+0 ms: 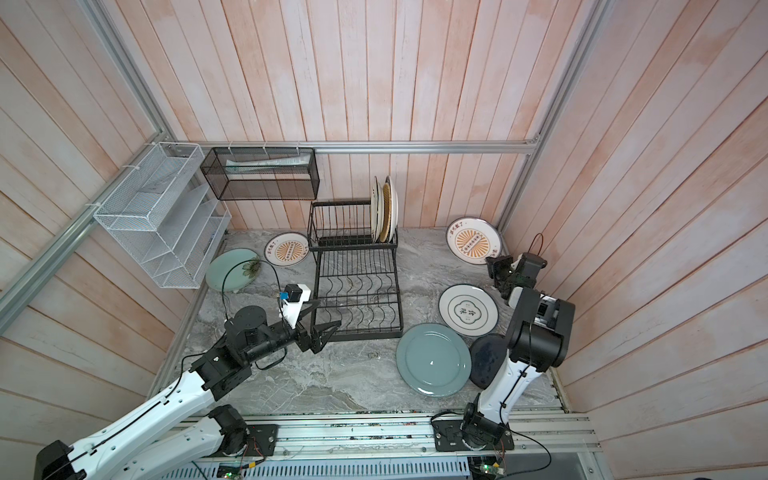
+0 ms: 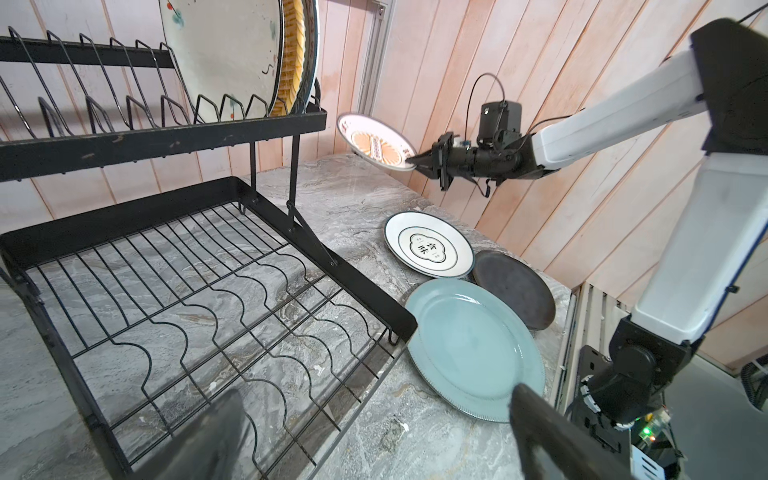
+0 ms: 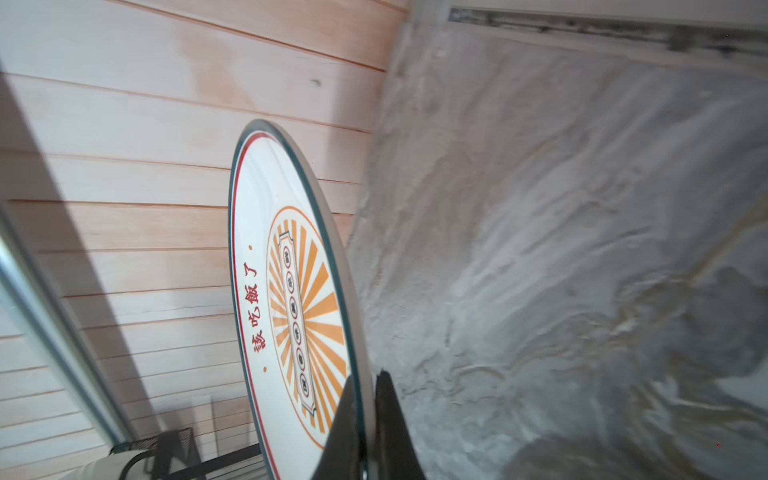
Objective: Load the plates into the dish rack
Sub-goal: 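Lift the sunburst plate upright with the right gripper and carry it toward the rack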
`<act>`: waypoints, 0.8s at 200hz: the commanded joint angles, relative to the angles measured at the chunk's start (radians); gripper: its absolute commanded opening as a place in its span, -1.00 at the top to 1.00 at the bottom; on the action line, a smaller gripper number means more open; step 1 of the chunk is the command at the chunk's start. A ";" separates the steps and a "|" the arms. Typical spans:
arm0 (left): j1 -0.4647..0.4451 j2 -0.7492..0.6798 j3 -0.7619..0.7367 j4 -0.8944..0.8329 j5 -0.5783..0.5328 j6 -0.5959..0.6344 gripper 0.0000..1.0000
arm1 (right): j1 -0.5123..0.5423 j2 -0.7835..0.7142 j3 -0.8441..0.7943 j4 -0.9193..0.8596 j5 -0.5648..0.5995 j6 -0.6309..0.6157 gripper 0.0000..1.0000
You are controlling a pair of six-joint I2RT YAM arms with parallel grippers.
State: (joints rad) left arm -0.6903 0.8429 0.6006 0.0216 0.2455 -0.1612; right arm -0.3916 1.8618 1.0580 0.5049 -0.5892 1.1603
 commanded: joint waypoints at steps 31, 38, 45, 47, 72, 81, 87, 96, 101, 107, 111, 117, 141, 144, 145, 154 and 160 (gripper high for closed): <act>-0.001 -0.027 0.023 -0.007 -0.032 0.038 -1.00 | 0.052 -0.291 -0.221 0.155 0.008 0.101 1.00; -0.001 -0.029 0.021 -0.007 -0.034 0.040 -1.00 | 0.058 -0.339 -0.263 0.140 0.016 0.098 1.00; -0.001 -0.031 0.019 -0.004 -0.035 0.043 -1.00 | 0.065 -0.390 -0.311 0.127 0.029 0.102 1.00; -0.001 -0.031 0.019 -0.003 -0.035 0.044 -1.00 | 0.067 -0.404 -0.324 0.129 0.032 0.102 1.00; -0.001 -0.031 0.015 0.001 -0.036 0.050 -1.00 | 0.116 -0.586 -0.483 0.109 0.048 0.097 1.00; 0.000 -0.031 0.013 0.002 -0.035 0.051 -1.00 | 0.134 -0.660 -0.518 0.041 0.068 0.066 1.00; -0.002 -0.029 0.013 0.003 -0.035 0.052 -1.00 | 0.145 -0.710 -0.545 0.001 0.093 0.051 1.00; -0.001 -0.029 0.010 0.001 -0.031 0.055 -1.00 | 0.158 -0.783 -0.583 -0.034 0.109 0.027 1.00; -0.002 -0.028 0.008 0.001 -0.024 0.059 -1.00 | 0.162 -0.821 -0.602 -0.056 0.108 0.004 1.00; -0.002 -0.028 0.007 0.001 -0.016 0.064 -1.00 | 0.171 -0.869 -0.617 -0.094 0.118 -0.020 1.00; -0.001 -0.027 0.005 0.001 -0.009 0.068 -1.00 | 0.176 -0.898 -0.630 -0.132 0.125 -0.031 1.00; -0.002 -0.026 0.004 0.001 0.004 0.075 -1.00 | 0.179 -0.942 -0.648 -0.171 0.129 -0.046 1.00; -0.001 -0.019 0.006 -0.001 0.036 0.078 -1.00 | 0.190 -1.091 -0.709 -0.271 0.096 -0.088 1.00; -0.002 -0.020 0.005 0.001 0.039 0.078 -1.00 | 0.195 -1.105 -0.714 -0.286 0.097 -0.098 1.00; -0.002 -0.020 0.005 0.000 0.039 0.078 -1.00 | 0.196 -1.110 -0.715 -0.290 0.097 -0.102 1.00; -0.001 -0.018 0.004 0.001 0.047 0.103 -1.00 | 0.211 -1.143 -0.720 -0.326 0.095 -0.144 1.00; 0.000 -0.018 0.002 0.002 0.051 0.106 -1.00 | 0.226 -1.162 -0.720 -0.354 0.099 -0.180 1.00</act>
State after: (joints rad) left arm -0.6903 0.8234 0.6006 0.0147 0.2565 -0.0971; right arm -0.2043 0.7723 0.3466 0.2729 -0.4946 1.1038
